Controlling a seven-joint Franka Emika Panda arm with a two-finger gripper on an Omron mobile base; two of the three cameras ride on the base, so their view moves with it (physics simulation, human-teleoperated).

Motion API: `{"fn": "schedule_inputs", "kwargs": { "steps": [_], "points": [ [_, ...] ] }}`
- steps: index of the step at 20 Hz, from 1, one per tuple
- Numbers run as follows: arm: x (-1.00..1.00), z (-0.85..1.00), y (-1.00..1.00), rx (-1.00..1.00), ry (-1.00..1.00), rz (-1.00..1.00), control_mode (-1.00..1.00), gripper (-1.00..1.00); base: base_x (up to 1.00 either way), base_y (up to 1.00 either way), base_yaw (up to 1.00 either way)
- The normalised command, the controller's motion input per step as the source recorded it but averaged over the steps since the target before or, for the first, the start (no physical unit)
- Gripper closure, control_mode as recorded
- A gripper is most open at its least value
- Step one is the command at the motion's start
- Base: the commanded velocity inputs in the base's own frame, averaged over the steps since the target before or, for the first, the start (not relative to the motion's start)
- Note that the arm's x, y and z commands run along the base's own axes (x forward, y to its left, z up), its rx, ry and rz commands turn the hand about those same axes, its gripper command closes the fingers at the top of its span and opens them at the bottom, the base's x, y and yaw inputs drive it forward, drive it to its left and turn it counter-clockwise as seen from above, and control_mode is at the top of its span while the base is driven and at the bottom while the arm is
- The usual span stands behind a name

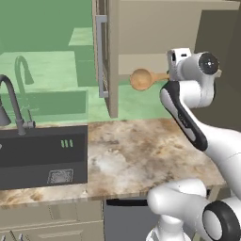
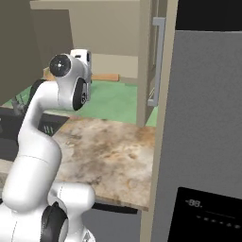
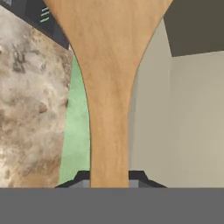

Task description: Organize the utensils by type. Pick up the wooden spoons from the counter and place them in the open cabinet. Then pick up the metallic utensils from the counter and place them in the open drawer.

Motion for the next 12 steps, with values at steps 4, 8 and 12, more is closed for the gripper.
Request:
{"fn": "schedule_inputs", "kwargs": {
  "steps": [4, 8, 12],
  "points": [
    [0.45, 0.42, 0.0, 0.0, -0.14, 0.11, -1.0, 1.0, 0.0, 0.0, 0.0],
    [0.59, 0.41, 0.0, 0.0, 0.0, 0.01, -1.0, 1.0, 0.0, 0.0, 0.0],
    [0.63, 0.39, 0.0, 0.0, 0.0, 0.0, -1.0, 1.0, 0.0, 0.0, 0.0]
  ]
}}
